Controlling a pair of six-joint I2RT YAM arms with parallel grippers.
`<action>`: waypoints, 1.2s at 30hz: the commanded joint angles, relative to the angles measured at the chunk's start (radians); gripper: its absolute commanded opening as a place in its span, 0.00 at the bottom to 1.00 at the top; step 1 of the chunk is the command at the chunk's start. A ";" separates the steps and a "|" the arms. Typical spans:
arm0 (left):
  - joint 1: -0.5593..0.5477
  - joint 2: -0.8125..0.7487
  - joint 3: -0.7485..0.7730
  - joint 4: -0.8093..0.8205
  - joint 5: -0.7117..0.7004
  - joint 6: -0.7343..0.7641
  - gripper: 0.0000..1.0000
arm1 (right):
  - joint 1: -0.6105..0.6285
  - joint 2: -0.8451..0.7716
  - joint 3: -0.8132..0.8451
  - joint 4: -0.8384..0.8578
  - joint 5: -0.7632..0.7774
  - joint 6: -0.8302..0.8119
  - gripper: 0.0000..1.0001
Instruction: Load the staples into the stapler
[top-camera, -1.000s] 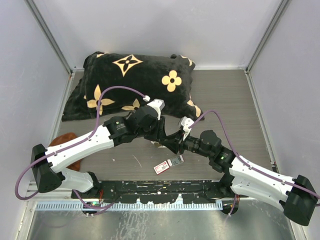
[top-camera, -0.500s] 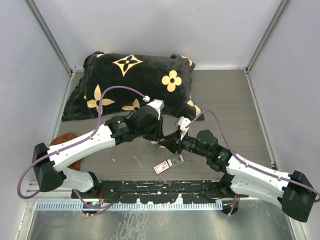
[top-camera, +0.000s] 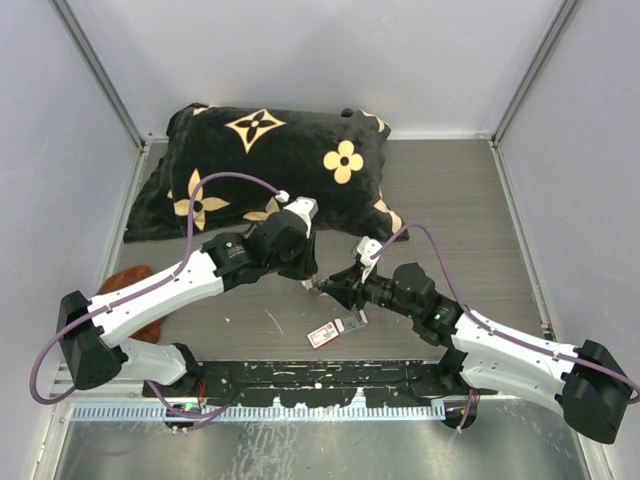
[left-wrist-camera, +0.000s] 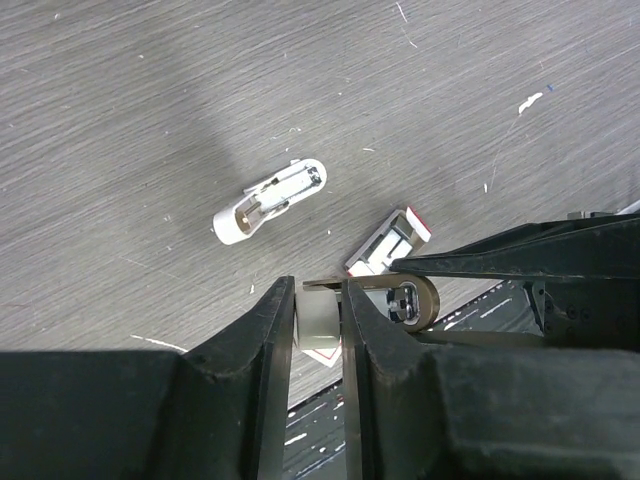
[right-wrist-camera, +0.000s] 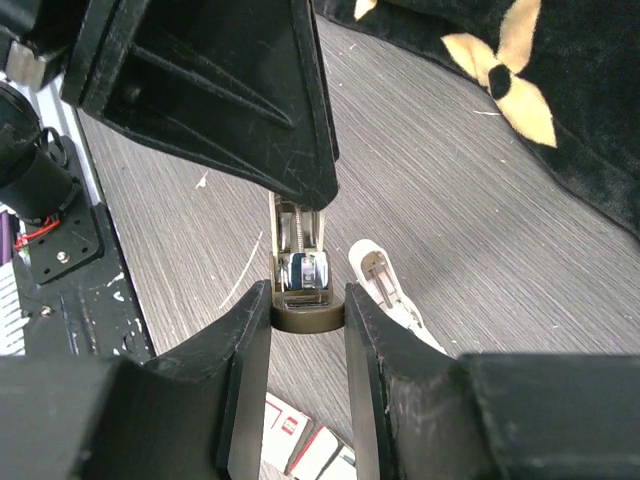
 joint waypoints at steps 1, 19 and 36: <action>0.004 -0.040 -0.004 0.025 -0.004 0.056 0.00 | -0.009 0.005 0.000 0.100 0.038 0.069 0.13; 0.280 -0.261 -0.136 0.115 0.161 -0.002 0.00 | -0.009 0.082 -0.060 0.238 0.084 0.014 0.12; 0.383 -0.374 -0.351 0.284 0.160 -0.144 0.00 | -0.009 0.111 -0.073 0.360 0.119 0.343 0.55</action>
